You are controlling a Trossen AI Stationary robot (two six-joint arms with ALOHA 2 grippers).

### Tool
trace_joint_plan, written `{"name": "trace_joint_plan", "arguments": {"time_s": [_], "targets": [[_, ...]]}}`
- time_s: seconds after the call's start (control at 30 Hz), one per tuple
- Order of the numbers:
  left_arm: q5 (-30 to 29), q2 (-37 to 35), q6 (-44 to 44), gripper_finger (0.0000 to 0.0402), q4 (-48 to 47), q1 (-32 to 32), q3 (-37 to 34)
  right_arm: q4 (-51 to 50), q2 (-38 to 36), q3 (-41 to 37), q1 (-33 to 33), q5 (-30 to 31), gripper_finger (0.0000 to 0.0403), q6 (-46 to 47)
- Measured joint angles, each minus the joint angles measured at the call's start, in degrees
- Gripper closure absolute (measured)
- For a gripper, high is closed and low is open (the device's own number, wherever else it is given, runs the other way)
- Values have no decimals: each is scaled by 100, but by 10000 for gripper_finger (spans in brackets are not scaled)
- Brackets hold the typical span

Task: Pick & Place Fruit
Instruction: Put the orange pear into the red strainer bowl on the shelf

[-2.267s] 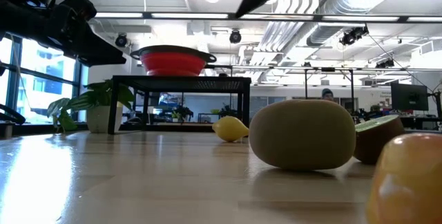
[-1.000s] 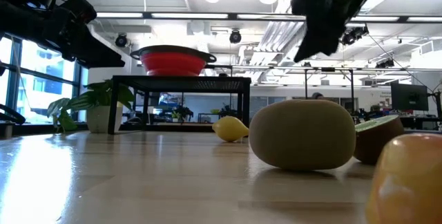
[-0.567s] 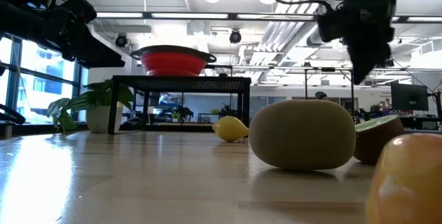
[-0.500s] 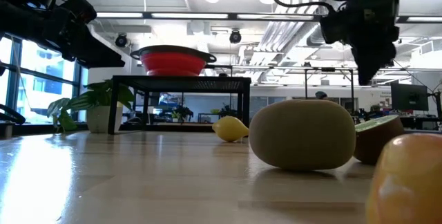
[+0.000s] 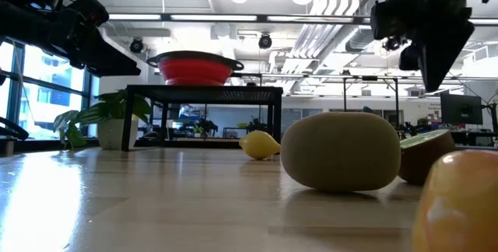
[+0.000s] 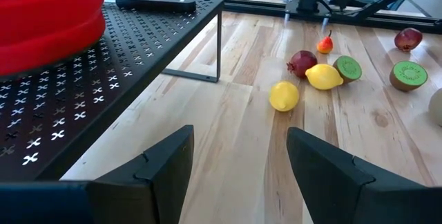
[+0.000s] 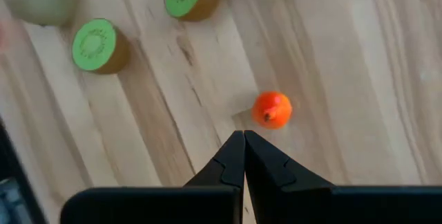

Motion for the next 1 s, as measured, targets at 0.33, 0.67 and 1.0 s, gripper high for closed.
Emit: {"name": "trace_joint_plan", "arguments": {"time_s": [0.33,0.67,1.0], "targets": [[-2,-1,1,174,0,0,0,5,0,1,293,723,338,306],[-7,-1,0,174,1,0,0,5,0,1,518,1107,182,-275],[-28,0,20,174,1,0,0,14,2,1,513,1167,189,-289]]}}
